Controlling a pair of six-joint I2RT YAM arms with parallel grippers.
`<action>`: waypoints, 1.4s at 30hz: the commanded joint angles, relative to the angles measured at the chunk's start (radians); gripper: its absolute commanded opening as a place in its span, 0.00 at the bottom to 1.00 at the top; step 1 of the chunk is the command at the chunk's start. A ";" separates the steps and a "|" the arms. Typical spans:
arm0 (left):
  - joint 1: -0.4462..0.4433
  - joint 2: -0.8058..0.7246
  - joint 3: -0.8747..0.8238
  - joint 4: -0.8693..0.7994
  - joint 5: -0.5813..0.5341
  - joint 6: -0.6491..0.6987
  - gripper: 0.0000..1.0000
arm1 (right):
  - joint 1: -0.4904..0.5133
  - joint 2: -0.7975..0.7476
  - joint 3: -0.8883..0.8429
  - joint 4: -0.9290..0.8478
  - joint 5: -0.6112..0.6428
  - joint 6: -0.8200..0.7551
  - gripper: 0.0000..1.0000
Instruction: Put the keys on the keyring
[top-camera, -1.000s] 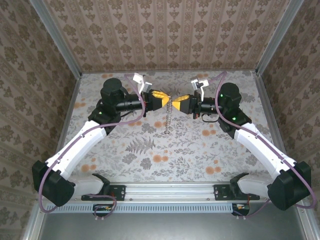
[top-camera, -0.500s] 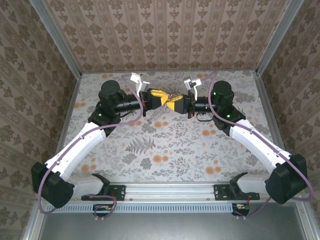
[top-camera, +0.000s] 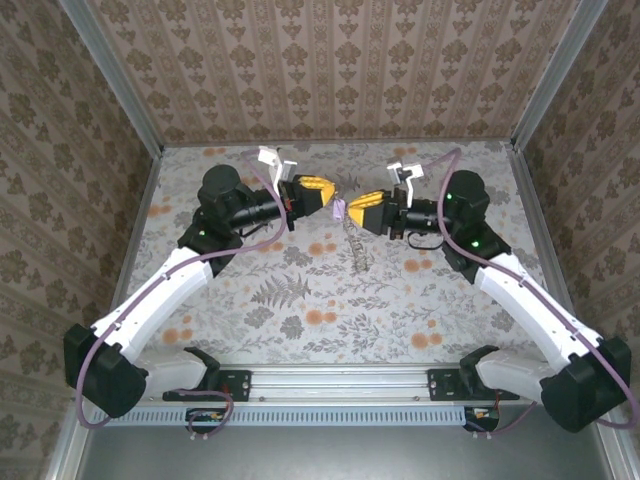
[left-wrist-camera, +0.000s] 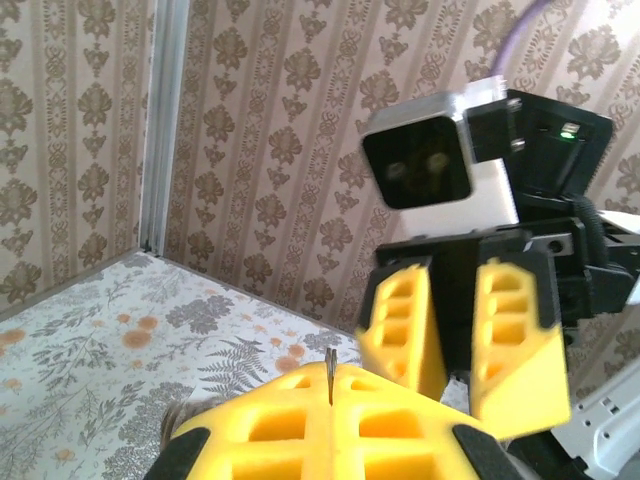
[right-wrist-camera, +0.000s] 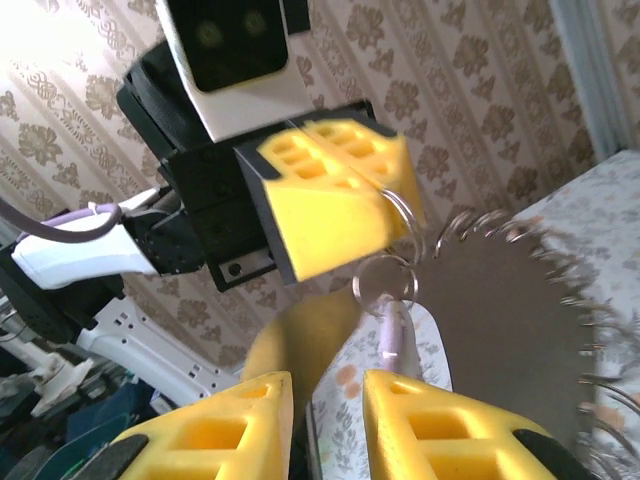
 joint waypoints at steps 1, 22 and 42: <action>-0.006 -0.035 -0.017 0.099 -0.039 -0.056 0.00 | -0.007 -0.038 -0.008 0.034 0.061 0.032 0.27; -0.029 -0.032 -0.121 0.356 -0.095 -0.222 0.00 | 0.035 0.132 -0.035 0.521 0.147 0.293 0.32; -0.033 -0.012 -0.117 0.398 -0.079 -0.246 0.00 | 0.062 0.168 -0.068 0.551 0.202 0.285 0.33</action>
